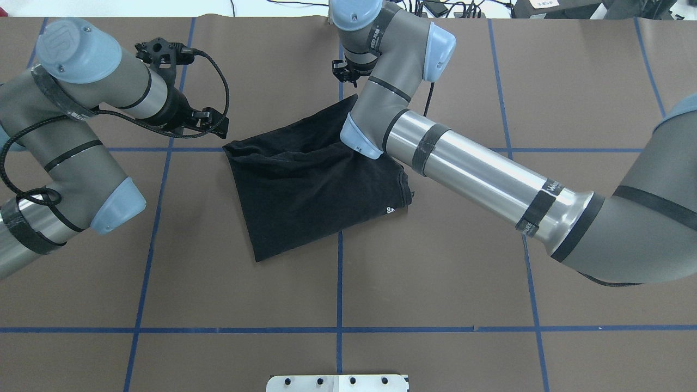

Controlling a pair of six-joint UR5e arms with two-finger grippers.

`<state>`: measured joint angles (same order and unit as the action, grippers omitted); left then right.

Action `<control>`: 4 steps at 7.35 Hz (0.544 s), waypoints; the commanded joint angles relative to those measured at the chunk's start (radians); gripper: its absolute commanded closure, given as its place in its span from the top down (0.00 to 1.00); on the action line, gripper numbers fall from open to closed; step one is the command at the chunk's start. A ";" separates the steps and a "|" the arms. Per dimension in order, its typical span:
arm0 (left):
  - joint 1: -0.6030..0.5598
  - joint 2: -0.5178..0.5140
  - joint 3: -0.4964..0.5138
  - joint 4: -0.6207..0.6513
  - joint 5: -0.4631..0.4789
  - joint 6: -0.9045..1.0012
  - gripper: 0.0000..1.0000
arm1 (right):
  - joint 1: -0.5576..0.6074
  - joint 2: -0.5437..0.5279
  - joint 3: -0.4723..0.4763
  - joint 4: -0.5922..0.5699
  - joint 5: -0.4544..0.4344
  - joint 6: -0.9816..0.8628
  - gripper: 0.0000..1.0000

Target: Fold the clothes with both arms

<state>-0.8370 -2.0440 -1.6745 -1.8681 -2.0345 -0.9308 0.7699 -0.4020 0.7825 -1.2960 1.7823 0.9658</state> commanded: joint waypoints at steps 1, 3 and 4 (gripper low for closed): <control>-0.017 -0.002 -0.005 0.007 -0.004 0.012 1.00 | 0.083 -0.009 0.027 -0.078 0.133 -0.115 0.99; -0.078 0.024 -0.052 0.102 -0.022 0.172 1.00 | 0.155 -0.210 0.254 -0.091 0.242 -0.218 0.99; -0.121 0.069 -0.082 0.125 -0.023 0.270 1.00 | 0.190 -0.371 0.415 -0.094 0.274 -0.284 0.99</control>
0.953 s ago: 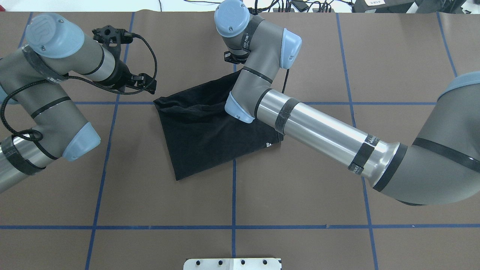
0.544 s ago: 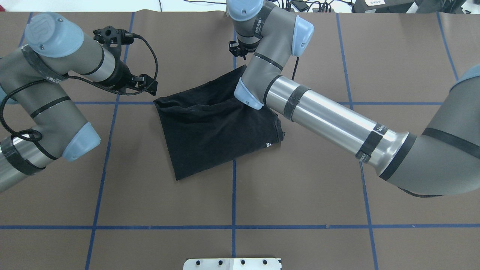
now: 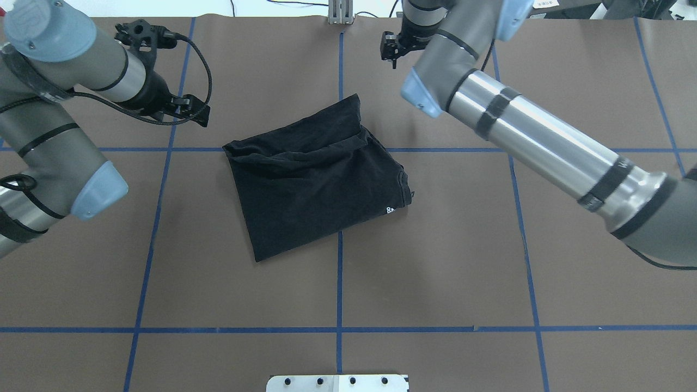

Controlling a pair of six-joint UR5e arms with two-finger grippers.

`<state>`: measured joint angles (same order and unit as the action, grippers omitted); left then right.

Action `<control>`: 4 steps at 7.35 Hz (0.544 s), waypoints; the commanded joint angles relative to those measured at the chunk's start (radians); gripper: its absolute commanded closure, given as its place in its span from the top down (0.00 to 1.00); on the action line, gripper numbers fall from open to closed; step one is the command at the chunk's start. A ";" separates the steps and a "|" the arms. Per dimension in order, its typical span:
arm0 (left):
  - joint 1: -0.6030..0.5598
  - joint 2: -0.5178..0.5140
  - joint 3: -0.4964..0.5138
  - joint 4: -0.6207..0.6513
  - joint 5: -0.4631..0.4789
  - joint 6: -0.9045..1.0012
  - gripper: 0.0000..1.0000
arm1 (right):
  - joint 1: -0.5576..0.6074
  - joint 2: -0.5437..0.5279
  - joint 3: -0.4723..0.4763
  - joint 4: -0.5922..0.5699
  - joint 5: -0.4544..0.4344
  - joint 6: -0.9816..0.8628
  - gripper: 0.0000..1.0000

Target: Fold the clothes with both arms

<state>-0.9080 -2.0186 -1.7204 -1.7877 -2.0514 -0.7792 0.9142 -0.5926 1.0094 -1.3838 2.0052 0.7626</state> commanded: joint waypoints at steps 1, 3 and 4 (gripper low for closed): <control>-0.102 0.091 -0.044 0.047 -0.007 0.232 1.00 | 0.090 -0.307 0.307 -0.020 0.084 -0.154 0.99; -0.239 0.180 -0.044 0.050 -0.007 0.480 1.00 | 0.170 -0.479 0.511 -0.168 0.104 -0.373 0.99; -0.323 0.225 -0.036 0.050 -0.007 0.626 1.00 | 0.231 -0.575 0.597 -0.220 0.106 -0.501 0.99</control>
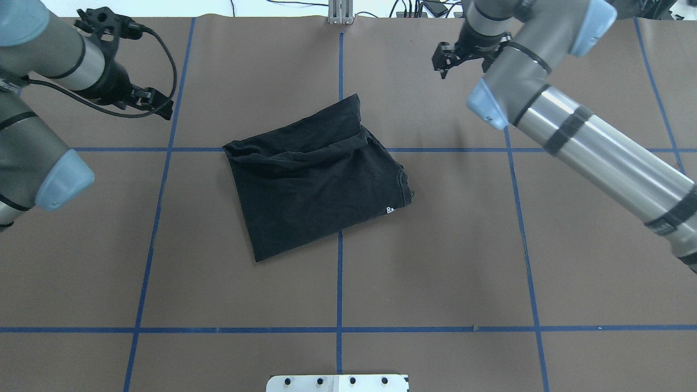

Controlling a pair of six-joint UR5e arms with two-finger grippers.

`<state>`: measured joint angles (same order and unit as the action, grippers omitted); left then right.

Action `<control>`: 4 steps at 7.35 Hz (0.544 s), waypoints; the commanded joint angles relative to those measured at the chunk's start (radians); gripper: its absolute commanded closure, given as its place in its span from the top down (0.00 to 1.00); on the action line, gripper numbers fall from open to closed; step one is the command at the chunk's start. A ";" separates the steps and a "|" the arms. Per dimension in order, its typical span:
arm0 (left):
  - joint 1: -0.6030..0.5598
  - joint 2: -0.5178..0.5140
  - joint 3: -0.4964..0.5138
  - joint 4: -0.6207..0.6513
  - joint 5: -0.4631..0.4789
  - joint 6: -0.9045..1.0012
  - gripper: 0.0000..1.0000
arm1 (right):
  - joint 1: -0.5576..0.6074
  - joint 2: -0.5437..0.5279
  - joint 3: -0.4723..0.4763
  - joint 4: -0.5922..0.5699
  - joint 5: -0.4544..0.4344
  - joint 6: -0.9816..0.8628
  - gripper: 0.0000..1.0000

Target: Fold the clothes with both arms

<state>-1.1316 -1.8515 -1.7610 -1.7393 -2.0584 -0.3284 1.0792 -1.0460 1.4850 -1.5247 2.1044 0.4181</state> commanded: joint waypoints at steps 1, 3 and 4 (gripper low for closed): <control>-0.179 0.093 0.015 0.013 -0.005 0.292 1.00 | 0.124 -0.226 0.186 -0.087 0.014 -0.224 0.99; -0.281 0.212 0.017 0.075 -0.104 0.344 1.00 | 0.281 -0.384 0.201 -0.092 0.168 -0.439 0.99; -0.325 0.283 0.023 0.076 -0.114 0.345 1.00 | 0.348 -0.464 0.202 -0.091 0.196 -0.511 1.00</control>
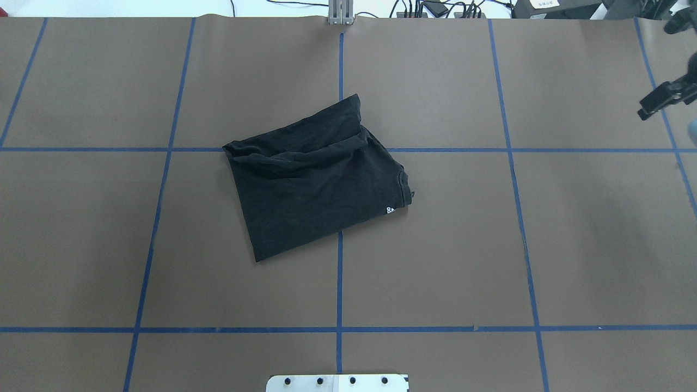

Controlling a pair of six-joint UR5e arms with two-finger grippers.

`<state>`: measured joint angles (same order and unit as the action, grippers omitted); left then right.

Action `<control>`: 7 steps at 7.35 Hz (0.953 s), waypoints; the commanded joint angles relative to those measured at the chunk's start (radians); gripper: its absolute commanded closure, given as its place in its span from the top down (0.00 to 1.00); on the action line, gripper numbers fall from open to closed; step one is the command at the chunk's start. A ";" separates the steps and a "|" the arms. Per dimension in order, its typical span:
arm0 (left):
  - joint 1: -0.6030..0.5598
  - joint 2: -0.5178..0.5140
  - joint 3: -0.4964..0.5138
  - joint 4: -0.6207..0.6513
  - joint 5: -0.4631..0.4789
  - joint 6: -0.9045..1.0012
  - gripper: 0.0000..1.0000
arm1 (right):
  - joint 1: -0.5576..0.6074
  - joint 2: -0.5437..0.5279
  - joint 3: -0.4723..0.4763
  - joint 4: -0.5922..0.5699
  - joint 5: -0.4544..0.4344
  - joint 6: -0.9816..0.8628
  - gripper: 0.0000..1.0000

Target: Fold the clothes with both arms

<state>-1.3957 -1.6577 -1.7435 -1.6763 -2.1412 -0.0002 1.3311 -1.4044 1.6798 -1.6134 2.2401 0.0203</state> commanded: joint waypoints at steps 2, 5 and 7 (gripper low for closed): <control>-0.135 0.154 0.007 0.107 -0.040 0.072 1.00 | 0.210 -0.235 0.008 -0.003 0.061 -0.216 1.00; -0.175 0.156 0.016 0.305 -0.097 0.161 1.00 | 0.258 -0.277 0.009 -0.017 0.064 -0.260 1.00; -0.177 0.151 0.016 0.282 -0.174 0.221 1.00 | 0.269 -0.237 0.047 -0.125 0.064 -0.261 1.00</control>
<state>-1.5701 -1.5080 -1.7272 -1.3831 -2.2604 0.1833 1.5905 -1.6650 1.7013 -1.6688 2.3045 -0.2389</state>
